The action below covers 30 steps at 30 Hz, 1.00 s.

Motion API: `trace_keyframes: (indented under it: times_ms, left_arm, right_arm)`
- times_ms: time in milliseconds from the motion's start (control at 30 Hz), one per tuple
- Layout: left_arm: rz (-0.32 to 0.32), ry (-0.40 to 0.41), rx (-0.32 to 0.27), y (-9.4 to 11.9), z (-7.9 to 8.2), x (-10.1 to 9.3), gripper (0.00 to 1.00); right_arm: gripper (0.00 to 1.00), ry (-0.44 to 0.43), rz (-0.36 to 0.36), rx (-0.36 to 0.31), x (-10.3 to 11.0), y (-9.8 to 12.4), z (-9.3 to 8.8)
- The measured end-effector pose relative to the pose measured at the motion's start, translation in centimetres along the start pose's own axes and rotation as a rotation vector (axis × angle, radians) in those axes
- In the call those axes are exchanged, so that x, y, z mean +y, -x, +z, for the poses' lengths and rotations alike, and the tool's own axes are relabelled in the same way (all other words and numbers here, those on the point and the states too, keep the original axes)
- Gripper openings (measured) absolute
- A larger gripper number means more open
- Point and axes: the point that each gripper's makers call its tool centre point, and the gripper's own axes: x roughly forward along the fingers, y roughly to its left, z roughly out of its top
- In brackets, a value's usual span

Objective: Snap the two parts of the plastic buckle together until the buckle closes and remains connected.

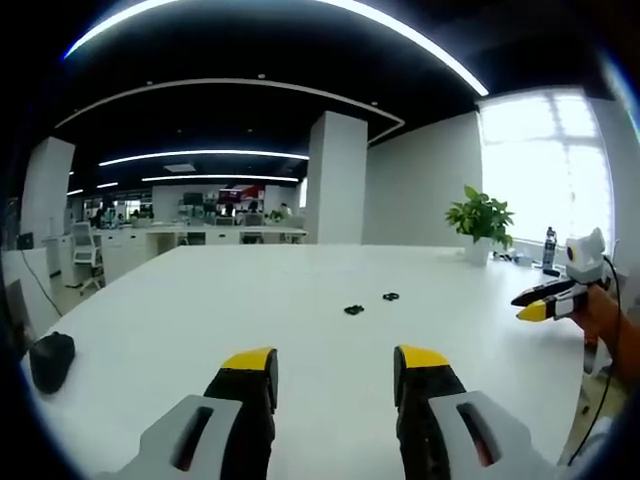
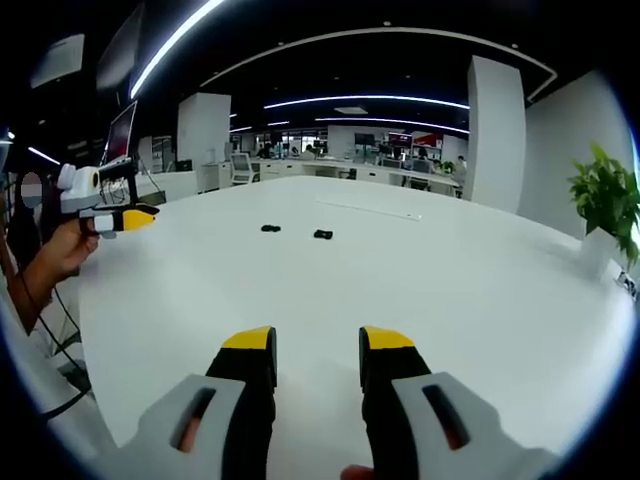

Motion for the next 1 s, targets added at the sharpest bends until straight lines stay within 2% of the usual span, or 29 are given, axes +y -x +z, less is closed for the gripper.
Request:
trace_keyframes:
  times_ms: [1000]
  left_arm:
    - [-0.039,-0.011,0.022,-2.0,0.1,-0.6,0.46]
  right_arm:
    - [0.33,0.017,0.011,0.008,-0.7,-1.5,0.6]
